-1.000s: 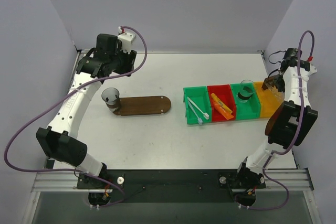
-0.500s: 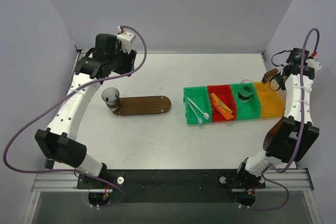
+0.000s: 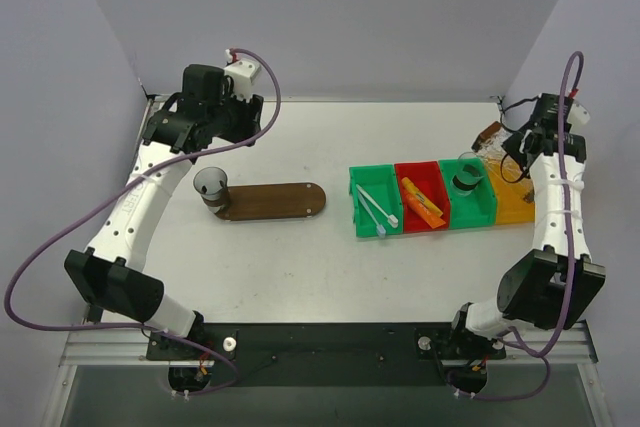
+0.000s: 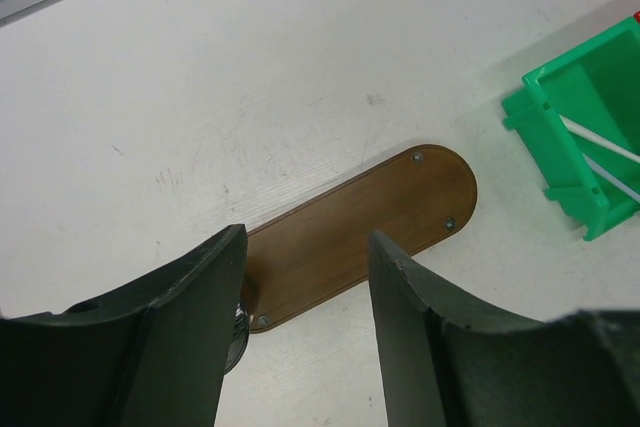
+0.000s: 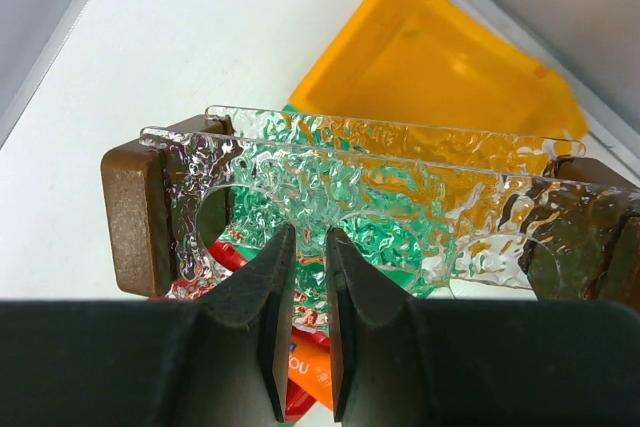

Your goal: Prepare toiletry sets of a toothbrush and toothpaste on the tray

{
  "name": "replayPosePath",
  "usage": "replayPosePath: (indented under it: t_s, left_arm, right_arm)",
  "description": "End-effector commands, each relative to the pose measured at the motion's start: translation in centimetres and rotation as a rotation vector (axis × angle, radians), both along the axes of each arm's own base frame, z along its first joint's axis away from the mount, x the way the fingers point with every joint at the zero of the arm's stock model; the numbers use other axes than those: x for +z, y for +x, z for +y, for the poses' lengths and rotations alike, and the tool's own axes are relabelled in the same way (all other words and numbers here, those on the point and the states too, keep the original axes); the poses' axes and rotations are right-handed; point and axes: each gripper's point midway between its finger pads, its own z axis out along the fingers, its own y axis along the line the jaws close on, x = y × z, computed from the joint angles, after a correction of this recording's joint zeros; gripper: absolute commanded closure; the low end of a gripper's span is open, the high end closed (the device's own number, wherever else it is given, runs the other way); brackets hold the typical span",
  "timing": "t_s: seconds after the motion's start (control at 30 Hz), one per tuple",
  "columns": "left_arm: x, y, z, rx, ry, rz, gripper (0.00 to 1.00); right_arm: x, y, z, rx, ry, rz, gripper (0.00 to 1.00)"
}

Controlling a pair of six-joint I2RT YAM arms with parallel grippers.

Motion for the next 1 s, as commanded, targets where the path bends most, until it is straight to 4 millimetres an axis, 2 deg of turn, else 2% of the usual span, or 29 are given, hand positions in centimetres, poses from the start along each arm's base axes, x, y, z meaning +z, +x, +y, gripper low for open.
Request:
replayPosePath:
  t_s: [0.0, 0.3, 0.33, 0.43, 0.47, 0.53, 0.6, 0.67, 0.7, 0.73, 0.8, 0.87, 0.9, 0.97]
  left_arm:
    - [3.2, -0.5, -0.8, -0.005, -0.09, -0.081, 0.39]
    - [3.2, -1.3, -1.3, 0.05, -0.203, -0.047, 0.39]
    - [3.4, -1.2, -1.3, 0.065, -0.227, -0.044, 0.39]
    - [3.5, -1.2, -1.0, 0.107, -0.259, -0.036, 0.39]
    - [3.5, -1.3, -0.7, 0.137, -0.282, -0.029, 0.39]
    - [3.3, -1.3, 0.5, 0.185, -0.297, -0.021, 0.39]
    - [3.8, -1.4, 2.0, 0.245, -0.314, -0.035, 0.39]
    - [4.1, -1.7, 2.9, 0.278, -0.322, -0.045, 0.39]
    - [4.2, -1.8, 3.3, 0.29, -0.323, -0.05, 0.39]
    - [4.1, -1.8, 3.7, 0.305, -0.318, -0.05, 0.39]
    - [4.3, -1.8, 3.8, 0.31, -0.32, -0.056, 0.39]
    - [4.4, -1.8, 4.0, 0.319, -0.323, -0.059, 0.38]
    - [4.6, -1.9, 4.1, 0.322, -0.322, -0.063, 0.39]
    - [4.7, -1.8, 4.3, 0.336, -0.318, -0.067, 0.39]
  right_arm:
    - [2.7, 1.5, 3.0, 0.119, -0.036, -0.09, 1.0]
    - [4.7, 3.2, 8.2, 0.29, -0.064, -0.15, 1.0]
    - [4.7, 3.3, 9.7, 0.342, -0.048, -0.154, 1.0]
    - [4.7, 3.7, 12.4, 0.416, -0.032, -0.162, 1.0]
    - [4.6, 3.8, 14.5, 0.467, -0.024, -0.163, 1.0]
    - [4.3, 3.9, 16.4, 0.518, -0.019, -0.154, 1.0]
    - [3.9, 4.0, 19.4, 0.594, -0.012, -0.147, 1.0]
    - [3.6, 4.1, 21.0, 0.631, 0.004, -0.142, 1.0]
    - [3.1, 4.1, 22.8, 0.673, 0.017, -0.13, 1.0]
    - [3.1, 4.2, 23.7, 0.693, 0.026, -0.131, 1.0]
    - [2.0, 4.2, 26.3, 0.743, 0.046, -0.103, 1.0]
    - [1.7, 4.4, 28.1, 0.775, 0.061, -0.103, 1.0]
    - [0.9, 4.2, 29.8, 0.811, 0.069, -0.086, 1.0]
    - [1.0, 4.5, 31.6, 0.841, 0.084, -0.093, 1.0]
